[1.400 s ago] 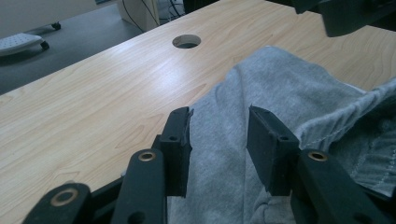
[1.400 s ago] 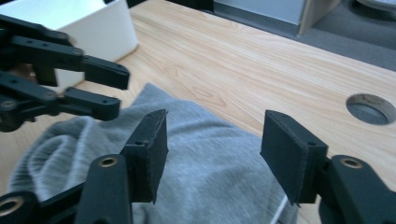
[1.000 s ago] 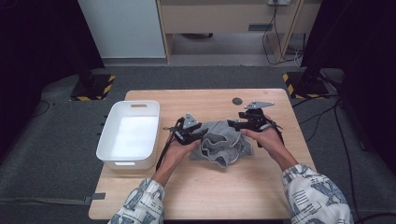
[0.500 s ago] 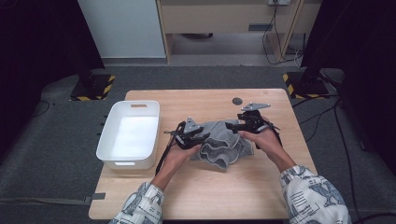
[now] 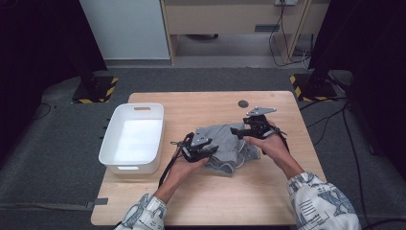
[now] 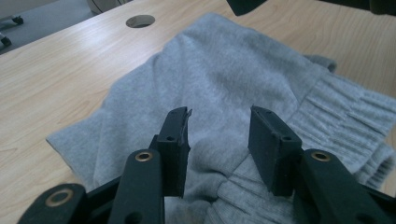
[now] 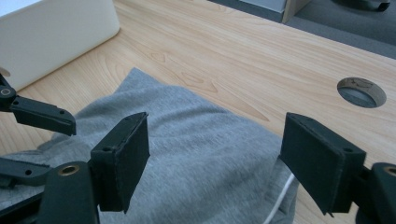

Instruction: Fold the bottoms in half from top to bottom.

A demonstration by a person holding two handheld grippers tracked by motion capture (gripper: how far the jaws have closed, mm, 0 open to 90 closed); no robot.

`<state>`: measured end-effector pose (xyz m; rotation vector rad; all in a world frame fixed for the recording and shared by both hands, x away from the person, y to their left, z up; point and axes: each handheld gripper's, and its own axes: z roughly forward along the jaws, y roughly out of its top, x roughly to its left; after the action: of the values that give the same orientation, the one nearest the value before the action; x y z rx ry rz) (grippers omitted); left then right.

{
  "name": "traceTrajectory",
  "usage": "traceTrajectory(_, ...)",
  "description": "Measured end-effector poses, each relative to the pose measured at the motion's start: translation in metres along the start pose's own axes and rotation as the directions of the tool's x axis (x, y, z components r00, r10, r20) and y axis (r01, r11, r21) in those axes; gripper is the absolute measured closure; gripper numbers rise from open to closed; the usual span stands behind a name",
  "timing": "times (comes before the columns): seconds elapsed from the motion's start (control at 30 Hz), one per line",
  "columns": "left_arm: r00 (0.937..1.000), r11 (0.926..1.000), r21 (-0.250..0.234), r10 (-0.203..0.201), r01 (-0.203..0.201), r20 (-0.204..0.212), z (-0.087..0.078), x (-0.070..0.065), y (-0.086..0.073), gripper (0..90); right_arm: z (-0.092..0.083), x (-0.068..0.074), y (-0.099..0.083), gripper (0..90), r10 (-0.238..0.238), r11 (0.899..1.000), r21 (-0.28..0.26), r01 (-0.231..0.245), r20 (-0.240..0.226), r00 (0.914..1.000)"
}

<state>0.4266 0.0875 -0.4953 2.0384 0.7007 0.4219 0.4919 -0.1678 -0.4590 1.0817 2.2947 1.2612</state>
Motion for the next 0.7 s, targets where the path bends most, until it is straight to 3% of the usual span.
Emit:
traceTrajectory(0.4, 0.9998, 0.9983, 0.056, 0.02, -0.019, -0.003, 0.005, -0.013, -0.015, 51.8, 0.0, 0.002, -0.007, 17.6, -0.016, 1.0, 0.013, 0.016, 0.011, 0.9998)
traceTrajectory(0.5, 0.9993, 0.9972, 0.068, 0.033, -0.032, -0.018, 0.008, -0.015, -0.017, 47.5, 0.0, 0.005, -0.008, 16.0, -0.012, 1.0, 0.017, 0.012, 0.013, 0.9998)
traceTrajectory(0.7, 0.9993, 0.9977, 0.067, 0.017, -0.015, -0.033, 0.008, -0.014, -0.019, 39.5, 0.002, 0.006, -0.01, 12.7, -0.021, 0.999, 0.03, 0.021, 0.016, 0.9997)
